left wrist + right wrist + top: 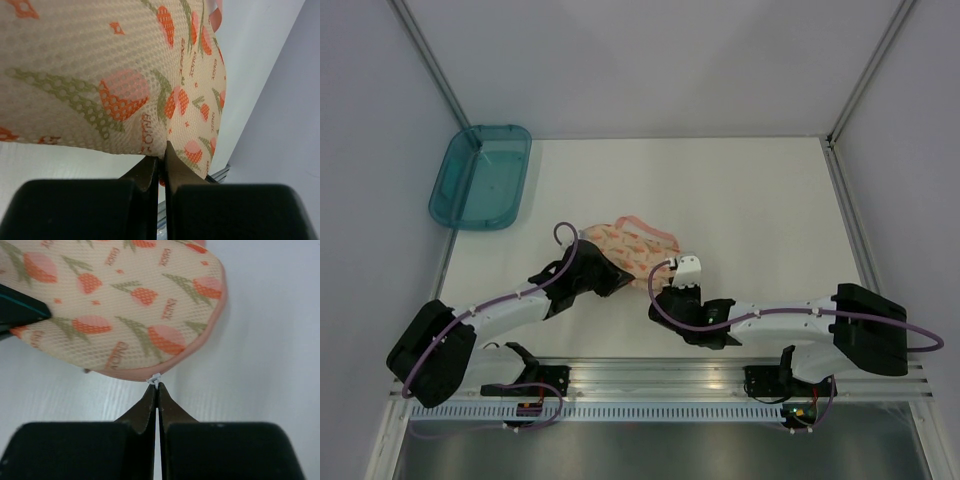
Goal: Unzip the laundry bag and remove the bra
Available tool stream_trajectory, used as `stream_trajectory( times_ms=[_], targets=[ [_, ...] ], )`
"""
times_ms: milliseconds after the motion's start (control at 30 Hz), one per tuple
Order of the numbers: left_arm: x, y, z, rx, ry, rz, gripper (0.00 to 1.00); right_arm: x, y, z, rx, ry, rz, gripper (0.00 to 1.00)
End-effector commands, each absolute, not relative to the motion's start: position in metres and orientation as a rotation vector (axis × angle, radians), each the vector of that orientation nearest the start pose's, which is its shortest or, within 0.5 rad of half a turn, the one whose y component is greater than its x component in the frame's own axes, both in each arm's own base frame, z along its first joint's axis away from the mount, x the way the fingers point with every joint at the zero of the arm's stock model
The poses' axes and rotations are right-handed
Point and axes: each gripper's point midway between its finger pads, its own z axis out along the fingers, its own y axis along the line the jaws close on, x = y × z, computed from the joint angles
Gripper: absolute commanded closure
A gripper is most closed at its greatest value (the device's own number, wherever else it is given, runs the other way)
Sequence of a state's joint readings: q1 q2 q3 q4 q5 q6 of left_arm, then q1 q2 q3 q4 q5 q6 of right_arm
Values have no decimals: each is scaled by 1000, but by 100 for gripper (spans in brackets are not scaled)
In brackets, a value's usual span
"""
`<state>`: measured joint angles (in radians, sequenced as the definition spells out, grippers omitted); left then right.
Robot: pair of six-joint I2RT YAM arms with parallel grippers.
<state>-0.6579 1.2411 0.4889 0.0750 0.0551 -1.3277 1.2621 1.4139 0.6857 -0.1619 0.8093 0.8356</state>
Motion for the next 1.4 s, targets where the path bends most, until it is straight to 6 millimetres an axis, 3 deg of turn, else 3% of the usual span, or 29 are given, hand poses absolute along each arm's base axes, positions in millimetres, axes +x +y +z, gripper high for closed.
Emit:
stream_trajectory(
  times_ms=[0, 300, 400, 500, 533, 600, 700, 733, 800, 833, 900, 967, 1000, 1167, 1200, 1300, 1367],
  targets=[
    [242, -242, 75, -648, 2392, -972, 98, 196, 228, 70, -122, 2148, -1, 100],
    [237, -240, 72, -458, 2441, -935, 98, 200, 203, 69, -110, 2153, -93, 100],
    [245, -233, 72, -370, 2454, -892, 98, 201, 197, 73, -110, 2156, -109, 100],
    [262, -229, 76, -299, 2425, -866, 98, 195, 204, 73, -141, 2185, -40, 100],
    [277, -234, 90, -254, 2356, -905, 98, 193, 210, 72, -145, 2200, 6, 100],
    [287, -239, 93, -234, 2350, -929, 98, 190, 214, 70, -177, 2209, 41, 100],
    [307, -266, 109, -145, 2321, -1044, 98, 186, 229, 67, -214, 2222, 138, 100],
    [305, -276, 97, -129, 2370, -1088, 96, 185, 231, 64, -221, 2229, 149, 100],
    [308, -285, 93, -126, 2401, -1133, 76, 184, 242, 64, -234, 2231, 197, 99],
    [307, -291, 94, -121, 2411, -1172, 49, 184, 246, 62, -243, 2233, 204, 99],
    [300, -290, 81, -177, 2444, -1188, 29, 185, 257, 63, -256, 2231, 244, 99],
    [294, -285, 78, -245, 2446, -1181, 16, 187, 267, 63, -265, 2226, 269, 100],
    [282, -277, 65, -286, 2490, -1152, 13, 187, 271, 64, -278, 2226, 281, 100],
    [254, -257, 56, -448, 2525, -1131, 12, 188, 301, 73, -324, 2198, 398, 99],
    [251, -257, 63, -458, 2501, -1151, 12, 188, 306, 74, -330, 2195, 424, 100],
    [233, -252, 60, -528, 2493, -1187, 12, 184, 324, 82, -359, 2170, 539, 100],
    [233, -256, 69, -561, 2451, -1243, 12, 182, 332, 85, -368, 2155, 596, 100]
  ],
)
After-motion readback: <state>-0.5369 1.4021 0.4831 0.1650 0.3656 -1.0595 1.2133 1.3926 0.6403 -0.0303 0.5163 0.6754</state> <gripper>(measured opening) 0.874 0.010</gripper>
